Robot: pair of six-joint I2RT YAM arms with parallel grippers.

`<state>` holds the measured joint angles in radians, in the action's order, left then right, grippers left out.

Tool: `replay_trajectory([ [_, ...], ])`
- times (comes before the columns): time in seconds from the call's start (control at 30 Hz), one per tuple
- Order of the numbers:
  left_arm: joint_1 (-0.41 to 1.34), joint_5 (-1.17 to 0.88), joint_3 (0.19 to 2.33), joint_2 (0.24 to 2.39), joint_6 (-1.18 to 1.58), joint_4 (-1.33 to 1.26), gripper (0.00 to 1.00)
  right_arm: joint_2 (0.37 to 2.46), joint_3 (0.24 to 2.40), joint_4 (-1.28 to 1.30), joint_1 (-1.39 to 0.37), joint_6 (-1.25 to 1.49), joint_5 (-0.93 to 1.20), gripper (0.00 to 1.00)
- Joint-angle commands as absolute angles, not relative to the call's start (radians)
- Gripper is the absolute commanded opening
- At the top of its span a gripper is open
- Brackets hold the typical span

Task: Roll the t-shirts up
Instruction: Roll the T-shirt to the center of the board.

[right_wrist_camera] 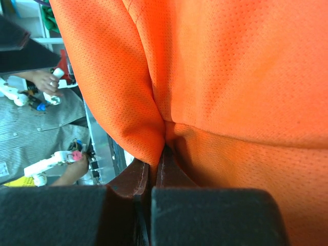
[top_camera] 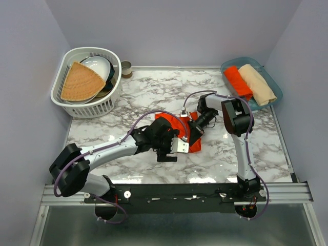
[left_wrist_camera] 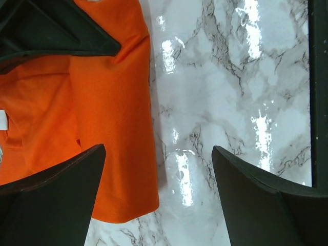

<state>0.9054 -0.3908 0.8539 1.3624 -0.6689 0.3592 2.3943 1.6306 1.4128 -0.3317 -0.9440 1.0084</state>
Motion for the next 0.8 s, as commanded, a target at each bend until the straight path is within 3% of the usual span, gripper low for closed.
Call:
replay_trajectory([
  [0.0, 0.908, -0.308, 0.834, 1.405, -0.727, 0.345, 0.95, 2.442, 1.62, 1.526, -0.33, -0.993, 0.985, 0.06],
  [0.77, 0.885, -0.198, 0.83, 1.577, -0.775, 0.388, 0.9, 2.471, 1.638, 1.526, -0.33, -0.954, 0.983, 0.06],
])
